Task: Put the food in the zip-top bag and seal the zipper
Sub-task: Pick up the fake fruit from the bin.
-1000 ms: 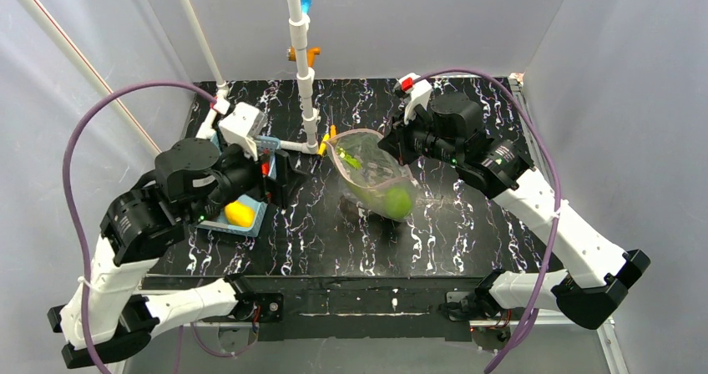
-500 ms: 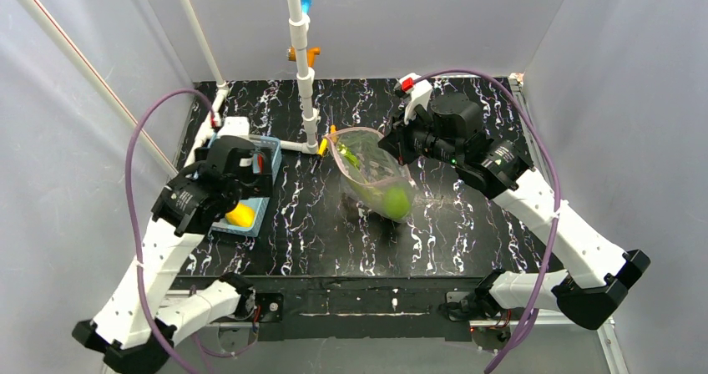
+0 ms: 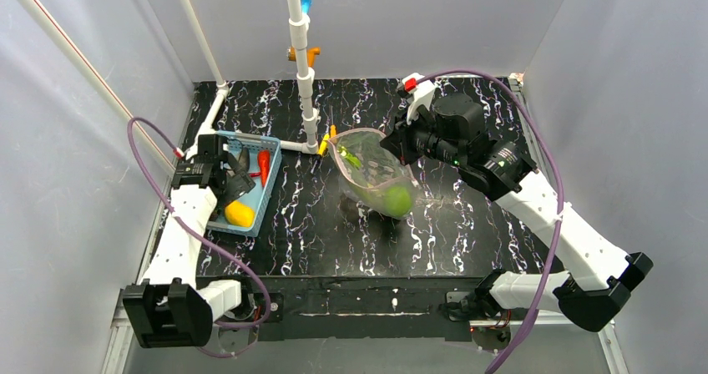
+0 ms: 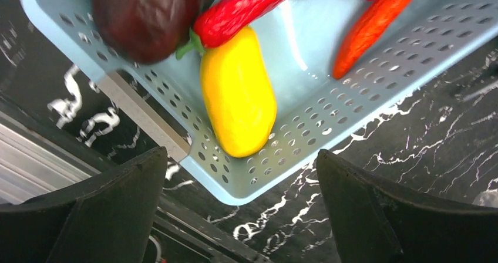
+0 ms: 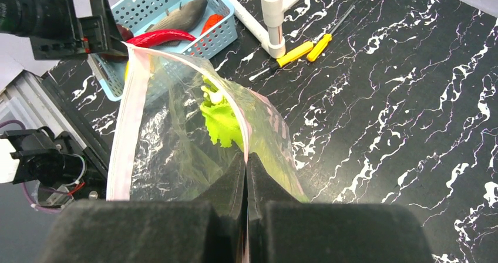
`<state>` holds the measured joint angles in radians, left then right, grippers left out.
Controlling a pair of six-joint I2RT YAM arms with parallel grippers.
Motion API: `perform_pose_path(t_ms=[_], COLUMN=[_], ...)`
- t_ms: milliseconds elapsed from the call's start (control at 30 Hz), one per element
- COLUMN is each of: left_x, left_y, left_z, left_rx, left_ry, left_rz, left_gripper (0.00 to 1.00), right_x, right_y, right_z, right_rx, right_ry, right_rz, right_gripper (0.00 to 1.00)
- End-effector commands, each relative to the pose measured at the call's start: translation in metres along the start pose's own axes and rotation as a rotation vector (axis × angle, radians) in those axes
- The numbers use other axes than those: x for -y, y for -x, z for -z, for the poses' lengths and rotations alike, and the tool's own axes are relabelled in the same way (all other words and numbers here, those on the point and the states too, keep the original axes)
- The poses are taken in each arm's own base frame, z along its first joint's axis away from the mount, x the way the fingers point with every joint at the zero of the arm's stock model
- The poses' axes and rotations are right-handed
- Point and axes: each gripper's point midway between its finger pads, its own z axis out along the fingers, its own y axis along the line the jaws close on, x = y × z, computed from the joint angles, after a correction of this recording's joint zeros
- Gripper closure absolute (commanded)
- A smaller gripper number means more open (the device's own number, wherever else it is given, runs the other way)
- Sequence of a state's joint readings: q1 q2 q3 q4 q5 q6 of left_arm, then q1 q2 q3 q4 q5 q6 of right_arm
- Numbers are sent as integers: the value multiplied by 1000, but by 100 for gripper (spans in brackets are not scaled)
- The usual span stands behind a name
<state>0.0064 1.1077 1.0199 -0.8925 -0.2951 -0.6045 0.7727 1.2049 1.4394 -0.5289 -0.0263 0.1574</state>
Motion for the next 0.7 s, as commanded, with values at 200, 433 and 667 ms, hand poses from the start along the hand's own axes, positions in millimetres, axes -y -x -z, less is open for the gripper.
perform_pose_path(t_ms=[200,433,667], left_x=[9,7,-9], left_y=[-21,-29,-51], left_z=[-38,-61,-80], left_rx=[-96,-108,-233], left_ry=[59,109,300], left_rz=[316,363,358], left_gripper=[7,17,19], right_x=[-2,-1,0], right_y=[16,15,15], right_z=[9,10,10], right_rx=[73,76,76], right_ry=[1,-1,-5], right_rz=[14,16,15], right_gripper=[99,99,99])
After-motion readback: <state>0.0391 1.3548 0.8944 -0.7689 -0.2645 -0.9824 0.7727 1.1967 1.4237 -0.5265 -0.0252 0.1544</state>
